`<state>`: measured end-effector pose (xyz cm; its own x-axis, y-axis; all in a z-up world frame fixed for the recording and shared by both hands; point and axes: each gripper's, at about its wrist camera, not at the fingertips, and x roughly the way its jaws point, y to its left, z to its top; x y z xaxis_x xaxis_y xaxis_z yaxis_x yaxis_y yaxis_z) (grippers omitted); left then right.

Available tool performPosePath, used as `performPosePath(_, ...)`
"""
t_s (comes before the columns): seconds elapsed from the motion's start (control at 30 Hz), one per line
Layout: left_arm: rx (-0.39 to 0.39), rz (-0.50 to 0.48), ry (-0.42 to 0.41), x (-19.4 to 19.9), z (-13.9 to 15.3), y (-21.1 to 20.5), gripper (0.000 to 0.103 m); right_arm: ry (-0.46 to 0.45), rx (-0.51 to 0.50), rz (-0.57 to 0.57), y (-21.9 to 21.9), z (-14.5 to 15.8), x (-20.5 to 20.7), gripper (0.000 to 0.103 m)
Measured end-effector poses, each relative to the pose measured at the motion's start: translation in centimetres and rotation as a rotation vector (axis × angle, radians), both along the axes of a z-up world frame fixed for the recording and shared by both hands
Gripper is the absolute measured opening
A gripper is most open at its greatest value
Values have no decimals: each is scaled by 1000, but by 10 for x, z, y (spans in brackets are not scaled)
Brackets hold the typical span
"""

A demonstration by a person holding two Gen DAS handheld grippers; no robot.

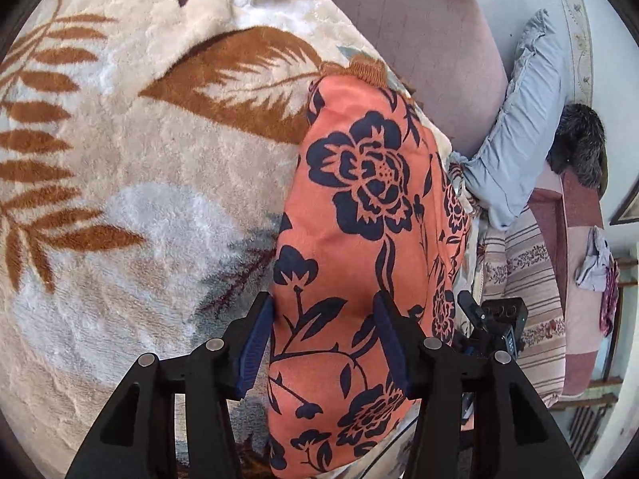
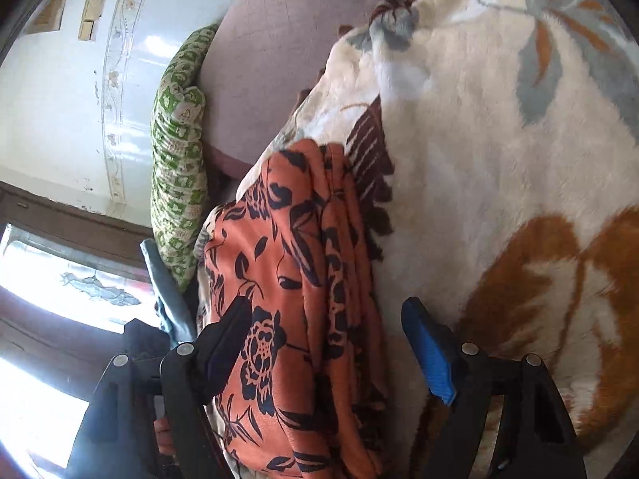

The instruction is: Fold small clothes

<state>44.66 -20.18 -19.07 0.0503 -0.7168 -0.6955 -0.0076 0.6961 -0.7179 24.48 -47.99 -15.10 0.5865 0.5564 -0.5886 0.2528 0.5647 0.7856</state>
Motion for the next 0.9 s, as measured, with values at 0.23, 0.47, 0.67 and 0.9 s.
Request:
performPosePath(0.23, -10, -27, -3, 15, -19, -36, 76, -35, 10, 174, 22, -2, 15, 90)
performPosePath(0.47, -1, -7, -23, 18, -18, -58, 54, -8, -178, 196, 37, 11, 10, 42)
performPosePath(0.67, 42, -39, -119, 1, 20, -57, 36, -67, -223, 182, 56, 43, 0, 34)
performPosePath(0.9, 59, -2, -267, -18, 79, -9, 37, -187, -222, 208, 110, 97, -6, 34)
